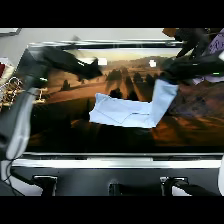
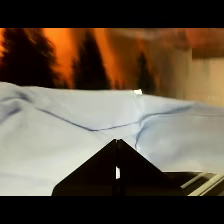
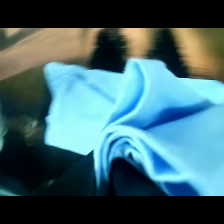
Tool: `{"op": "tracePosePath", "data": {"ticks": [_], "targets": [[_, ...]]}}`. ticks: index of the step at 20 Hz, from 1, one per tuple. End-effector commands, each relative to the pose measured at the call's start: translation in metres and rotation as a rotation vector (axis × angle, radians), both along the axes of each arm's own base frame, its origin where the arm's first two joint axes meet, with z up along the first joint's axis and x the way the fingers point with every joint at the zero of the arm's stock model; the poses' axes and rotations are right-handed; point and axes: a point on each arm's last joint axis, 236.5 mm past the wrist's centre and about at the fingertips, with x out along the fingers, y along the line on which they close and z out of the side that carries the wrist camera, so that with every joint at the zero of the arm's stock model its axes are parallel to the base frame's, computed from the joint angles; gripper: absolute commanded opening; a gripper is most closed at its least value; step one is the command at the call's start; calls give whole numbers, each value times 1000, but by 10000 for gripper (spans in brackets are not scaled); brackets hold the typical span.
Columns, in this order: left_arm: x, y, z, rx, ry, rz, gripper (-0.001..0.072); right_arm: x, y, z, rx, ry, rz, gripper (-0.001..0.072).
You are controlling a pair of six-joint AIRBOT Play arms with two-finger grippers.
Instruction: Fold the clothes and pants, and hang the long-sleeved shirts on hangers.
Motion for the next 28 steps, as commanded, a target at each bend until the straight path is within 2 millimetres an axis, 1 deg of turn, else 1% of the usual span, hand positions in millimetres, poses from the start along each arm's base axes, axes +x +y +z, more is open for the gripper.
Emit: {"op": "tracePosePath", "data": {"ticks": [1,3,4,5,7,8,10,11,13,16,17,18,19,20,21,22,23,24,25,28], "targets": [[-37,109,63,82,-35,115,18,6,88,-22,57,10,99,29],[-54,149,84,99,-51,181,18,4,138,-48,65,39,164,29],[-60,165,90,117,-59,203,18,3,156,-62,65,54,185,29],[-66,180,94,136,-65,220,18,3,174,-78,67,75,197,29],[-73,201,92,154,-42,256,18,5,198,-110,61,103,215,29],[-75,207,89,156,-31,264,18,6,206,-124,58,115,220,29],[-75,210,83,167,-23,257,18,8,219,-149,46,137,227,29],[-75,211,78,169,-11,257,18,11,221,-160,44,147,220,29],[-76,210,70,165,11,253,18,14,223,-177,46,170,210,29],[-77,209,61,171,26,238,18,13,224,-192,41,201,210,30],[-77,209,60,174,25,233,18,13,225,-194,41,206,209,61],[-77,209,60,174,24,233,18,13,226,-194,51,210,208,174],[-77,209,60,174,24,233,18,11,230,-191,74,217,207,229],[-77,209,60,174,25,233,18,7,237,-185,113,233,211,230],[-77,209,61,174,24,233,18,1,247,-175,171,244,237,248],[-77,209,61,174,24,233,18,-6,259,-163,235,247,275,358],[-77,209,61,174,24,233,18,-14,270,-147,305,259,303,446],[-77,209,61,174,24,233,18,-19,276,-134,354,266,319,470],[-77,209,61,174,24,233,18,-24,278,-122,376,263,333,478],[-77,209,61,174,24,233,18,-29,275,-91,383,196,362,478]]}}
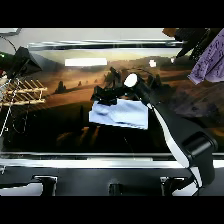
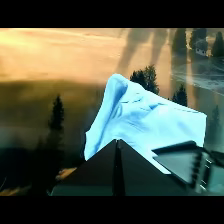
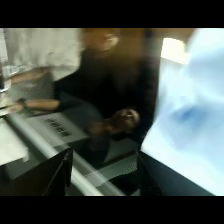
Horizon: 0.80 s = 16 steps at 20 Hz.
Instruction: Fold the clothes and pants, and hang the long-sleeved shirts on hangers.
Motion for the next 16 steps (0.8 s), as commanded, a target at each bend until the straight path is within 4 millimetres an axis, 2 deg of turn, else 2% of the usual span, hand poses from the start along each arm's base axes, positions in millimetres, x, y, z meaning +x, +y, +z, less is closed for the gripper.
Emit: {"op": "tracePosePath", "data": {"ticks": [1,3,5,7,9,10,12,14,16], "targets": [[0,0,0,0,0,0,18,-10,3,44,80,-58,32,478],[0,0,0,0,1,0,18,-2,-16,61,62,-122,19,478],[-1,0,0,0,1,-1,18,15,-58,68,-9,-173,-24,478],[-1,0,0,1,2,-1,18,41,-129,61,-153,-221,-92,478],[-2,0,-1,3,4,-5,18,60,-211,42,-293,-217,-148,478],[-2,0,-1,3,6,-6,19,64,-249,31,-318,-191,-181,478],[-2,0,-1,2,6,-6,18,60,-310,-1,-323,-103,-250,478],[-2,0,-1,10,2,-15,19,42,-335,-34,-236,0,-285,478],[-2,0,-1,24,-7,-35,18,22,-336,-67,-158,72,-298,477]]}}
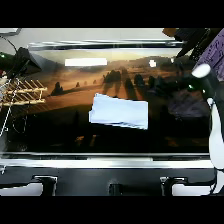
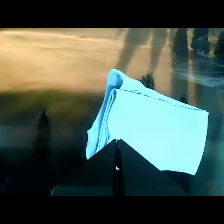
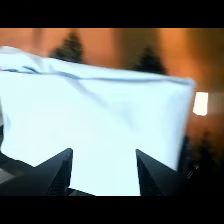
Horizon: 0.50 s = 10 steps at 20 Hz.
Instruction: Fold the clothes and pants, and hang the long-sleeved shirts on hangers.
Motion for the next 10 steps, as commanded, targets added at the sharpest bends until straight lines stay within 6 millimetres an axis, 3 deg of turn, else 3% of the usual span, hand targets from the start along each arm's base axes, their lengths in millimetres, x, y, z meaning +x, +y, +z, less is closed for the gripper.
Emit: {"op": "tracePosePath", "data": {"ticks": [1,3,6,10], "targets": [[0,0,0,19,-11,-25,18,-36,-22,-54,109,95,-32,477],[0,1,-1,20,-11,-25,18,-52,-9,-82,143,137,-19,477],[0,1,-1,19,-9,-26,18,-65,-2,-109,178,180,-21,477],[1,1,-2,18,-7,-26,18,-63,2,-121,208,197,-27,475]]}}
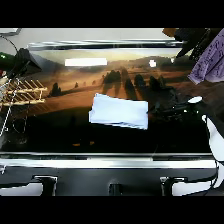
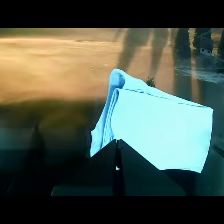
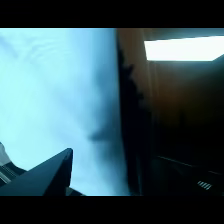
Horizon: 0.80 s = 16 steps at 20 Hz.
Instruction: Fold the clothes and pants, and hang the long-sleeved shirts on hangers.
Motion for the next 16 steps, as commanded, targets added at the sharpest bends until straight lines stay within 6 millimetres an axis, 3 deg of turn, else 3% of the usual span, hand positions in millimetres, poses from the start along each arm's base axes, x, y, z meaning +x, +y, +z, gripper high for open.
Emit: {"op": "tracePosePath", "data": {"ticks": [1,4,6,7,8,9,12,16], "targets": [[0,1,-1,1,1,-1,18,1,4,-12,31,4,-16,475],[0,1,-1,1,1,-1,18,2,17,-16,15,-7,8,474],[0,1,-1,1,1,0,18,1,33,-19,-2,-19,42,393],[0,1,-1,1,1,-1,18,2,40,-19,-8,-29,50,282],[0,1,-1,1,1,-1,18,6,45,-16,2,-41,40,110],[0,1,-1,3,0,-3,18,13,48,-9,25,-65,22,34],[0,1,-1,3,0,-3,18,44,47,20,55,-123,-47,29],[0,1,-1,16,-8,-20,18,95,17,62,-78,-198,-121,30]]}}
